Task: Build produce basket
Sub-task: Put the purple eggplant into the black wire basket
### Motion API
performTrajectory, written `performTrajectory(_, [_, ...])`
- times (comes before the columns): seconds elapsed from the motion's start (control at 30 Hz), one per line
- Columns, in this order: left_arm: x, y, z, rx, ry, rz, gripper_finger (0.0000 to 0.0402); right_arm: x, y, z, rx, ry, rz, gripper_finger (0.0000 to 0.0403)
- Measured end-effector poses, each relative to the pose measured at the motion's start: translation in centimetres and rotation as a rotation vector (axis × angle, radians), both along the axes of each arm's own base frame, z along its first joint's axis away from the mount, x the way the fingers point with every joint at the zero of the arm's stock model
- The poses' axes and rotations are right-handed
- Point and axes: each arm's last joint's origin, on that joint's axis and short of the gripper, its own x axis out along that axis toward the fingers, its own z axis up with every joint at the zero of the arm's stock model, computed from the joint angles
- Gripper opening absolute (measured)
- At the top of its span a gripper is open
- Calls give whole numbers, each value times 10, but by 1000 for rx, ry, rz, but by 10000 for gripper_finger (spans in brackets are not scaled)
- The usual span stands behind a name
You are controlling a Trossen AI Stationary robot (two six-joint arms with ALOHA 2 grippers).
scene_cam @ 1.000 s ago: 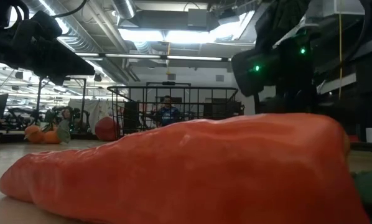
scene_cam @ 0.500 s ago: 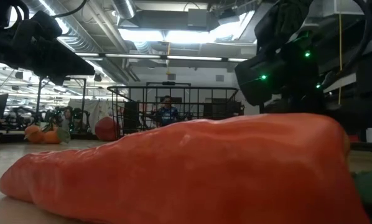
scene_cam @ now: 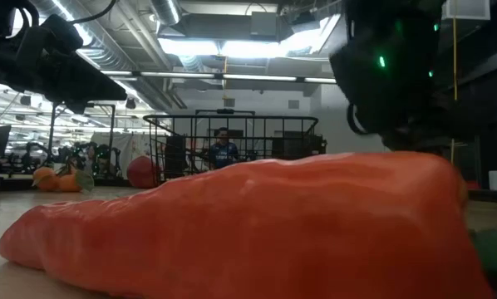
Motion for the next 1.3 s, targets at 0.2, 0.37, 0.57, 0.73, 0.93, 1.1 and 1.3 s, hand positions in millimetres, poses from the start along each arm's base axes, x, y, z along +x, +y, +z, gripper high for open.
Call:
performTrajectory(0.2, [0, 0, 0, 0, 1, 0, 64, 10, 7, 42, -20, -225, 6, 114])
performTrajectory(0.37, [0, 0, 0, 0, 1, 0, 64, 12, 9, 87, -4, -439, -1, 114])
performTrajectory(0.57, [0, 0, 0, 0, 1, 0, 64, 12, 5, 141, -52, -700, 21, 114])
performTrajectory(0.73, [0, 0, 0, 0, 1, 0, 64, 27, -1, 183, -2, -947, 43, 114])
performTrajectory(0.93, [0, 0, 0, 0, 1, 0, 64, 57, -13, 216, 320, -1165, 140, 114])
performTrajectory(1.1, [0, 0, 0, 0, 1, 0, 64, 78, -41, 229, 541, -1407, 111, 114])
performTrajectory(1.3, [0, 0, 0, 0, 1, 0, 64, 86, -84, 227, 606, -1484, 25, 114])
